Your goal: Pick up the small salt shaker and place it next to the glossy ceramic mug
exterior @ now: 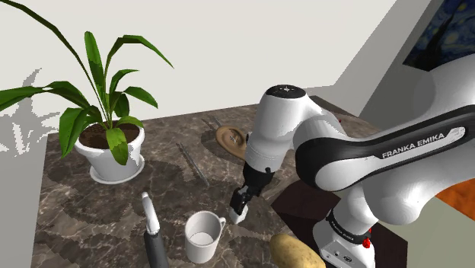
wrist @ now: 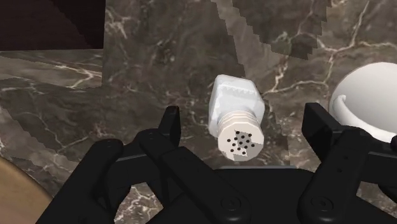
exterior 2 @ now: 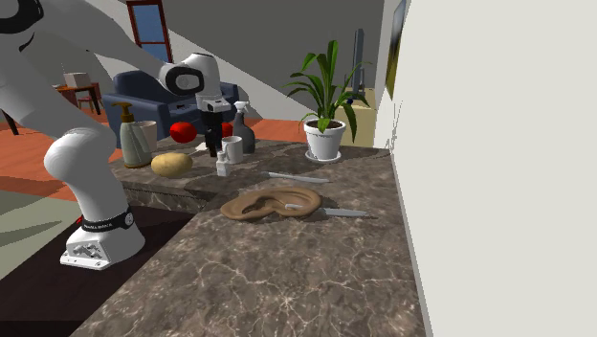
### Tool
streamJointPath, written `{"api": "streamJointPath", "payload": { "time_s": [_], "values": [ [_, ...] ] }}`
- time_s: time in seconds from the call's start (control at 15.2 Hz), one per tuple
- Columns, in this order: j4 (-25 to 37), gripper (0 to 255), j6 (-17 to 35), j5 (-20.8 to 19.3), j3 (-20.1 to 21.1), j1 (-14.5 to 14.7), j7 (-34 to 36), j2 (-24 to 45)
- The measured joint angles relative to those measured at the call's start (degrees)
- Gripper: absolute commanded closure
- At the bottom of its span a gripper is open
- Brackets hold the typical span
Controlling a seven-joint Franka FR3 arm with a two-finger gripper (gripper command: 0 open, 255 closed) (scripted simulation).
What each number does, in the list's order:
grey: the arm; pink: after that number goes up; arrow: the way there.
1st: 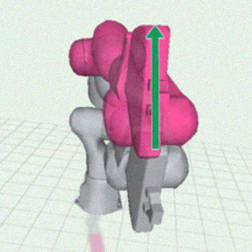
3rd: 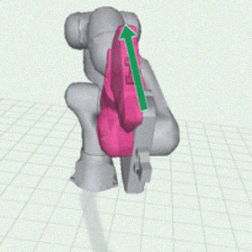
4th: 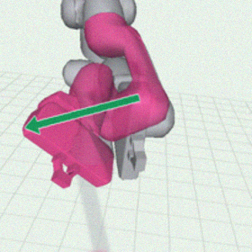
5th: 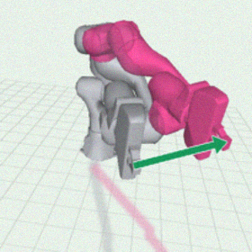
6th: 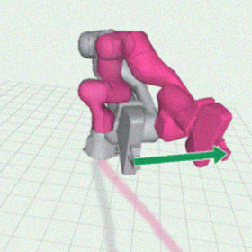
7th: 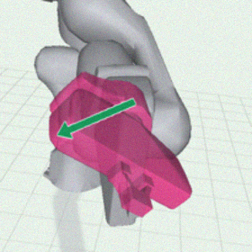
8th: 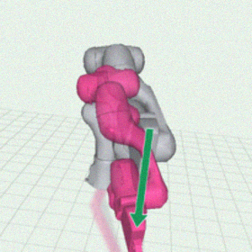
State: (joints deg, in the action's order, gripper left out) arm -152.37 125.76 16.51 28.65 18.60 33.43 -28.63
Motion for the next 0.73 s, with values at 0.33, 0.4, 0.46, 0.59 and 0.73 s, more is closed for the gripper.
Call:
{"api": "streamJointPath", "payload": {
  "time_s": [0.33,0.4,0.46,0.59,0.73],
  "values": [
    [1.69,0,-2.81,-0.20,-0.53,0.10,0.15,-1.26],
    [2.66,0,-4.64,-0.37,-1.04,0.10,0.03,-2.12],
    [3.94,0,-6.61,-0.70,-1.61,-0.04,-0.12,-2.80],
    [4.62,0,-8.14,-0.78,-2.01,0.04,-0.19,-3.62],
    [4.70,0,-8.52,-0.77,-2.10,0.09,-0.19,-3.88]
  ]
}}
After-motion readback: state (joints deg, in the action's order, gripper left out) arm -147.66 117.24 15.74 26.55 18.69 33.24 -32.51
